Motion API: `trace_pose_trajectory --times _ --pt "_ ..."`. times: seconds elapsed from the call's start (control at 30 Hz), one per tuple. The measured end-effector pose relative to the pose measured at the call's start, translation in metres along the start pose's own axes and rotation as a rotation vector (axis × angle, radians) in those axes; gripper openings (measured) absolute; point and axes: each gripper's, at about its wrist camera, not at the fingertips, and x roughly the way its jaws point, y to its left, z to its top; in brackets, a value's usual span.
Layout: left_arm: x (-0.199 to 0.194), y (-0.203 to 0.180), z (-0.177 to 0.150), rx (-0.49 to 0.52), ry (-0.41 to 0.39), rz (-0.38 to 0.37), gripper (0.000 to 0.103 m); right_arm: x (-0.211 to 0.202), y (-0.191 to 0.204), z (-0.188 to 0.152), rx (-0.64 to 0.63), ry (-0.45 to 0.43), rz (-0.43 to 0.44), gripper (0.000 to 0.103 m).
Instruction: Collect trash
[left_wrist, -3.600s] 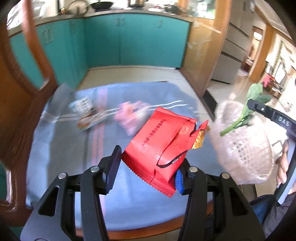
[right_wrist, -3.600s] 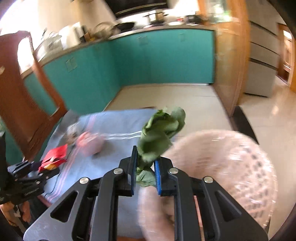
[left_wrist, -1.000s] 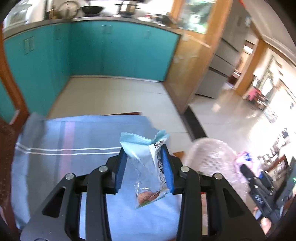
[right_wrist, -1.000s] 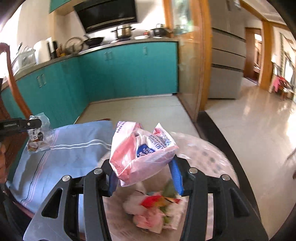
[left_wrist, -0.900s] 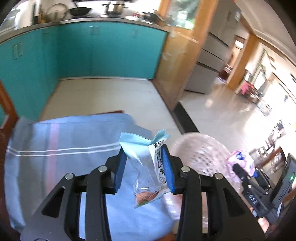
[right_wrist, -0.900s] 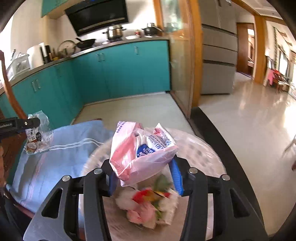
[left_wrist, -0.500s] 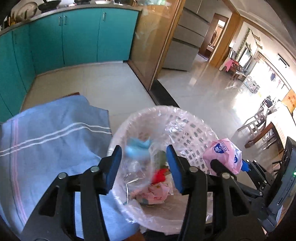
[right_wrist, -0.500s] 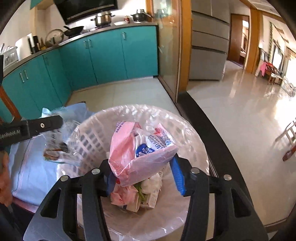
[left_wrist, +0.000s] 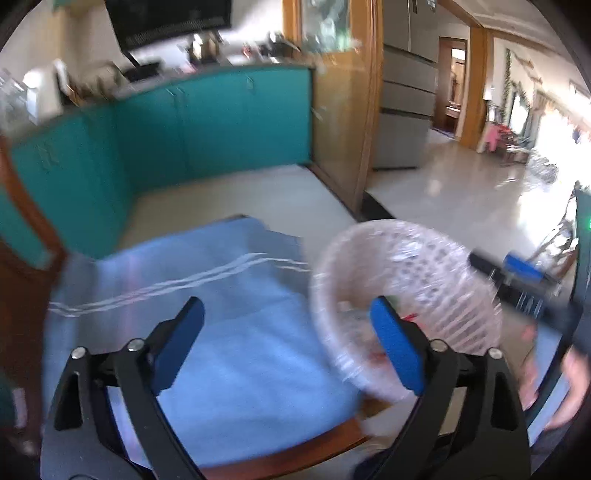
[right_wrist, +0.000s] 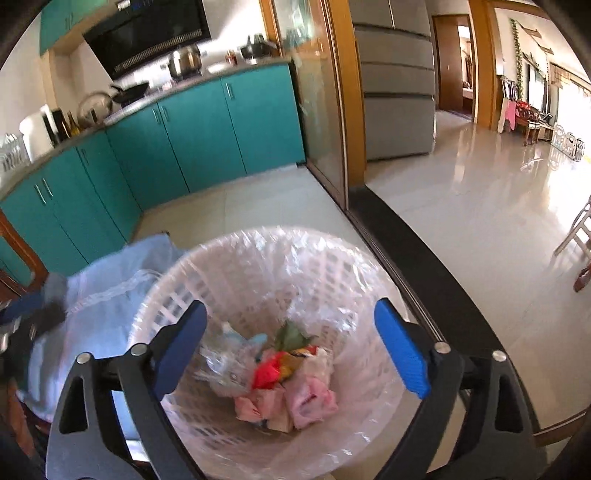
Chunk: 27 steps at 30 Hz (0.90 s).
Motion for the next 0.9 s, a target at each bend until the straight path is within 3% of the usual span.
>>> trace_pose_trajectory --times 0.13,0.27,0.43,0.53,0.7,0.9 --pt "-0.044 0.028 -0.025 0.023 -0.029 0.119 0.099 -0.025 0.015 -0.013 0.001 -0.105 0.042 0.095" --pt "-0.089 0.065 -0.042 -0.042 -0.07 0.195 0.1 -0.071 0.049 -0.026 -0.025 -0.198 0.086 0.097" --pt "-0.142 0.089 -0.058 -0.118 -0.14 0.209 0.1 -0.145 0.088 -0.036 -0.057 -0.29 0.107 0.1" --pt "-0.17 0.091 -0.067 -0.114 -0.201 0.24 0.1 -0.179 0.099 -0.046 -0.077 -0.336 0.073 0.1" --pt "-0.201 0.092 -0.076 -0.105 -0.252 0.24 0.1 -0.213 0.112 -0.061 -0.124 -0.369 -0.022 0.1" --pt "-0.218 0.093 -0.079 -0.107 -0.288 0.223 0.1 -0.233 0.118 -0.071 -0.152 -0.403 -0.057 0.1"
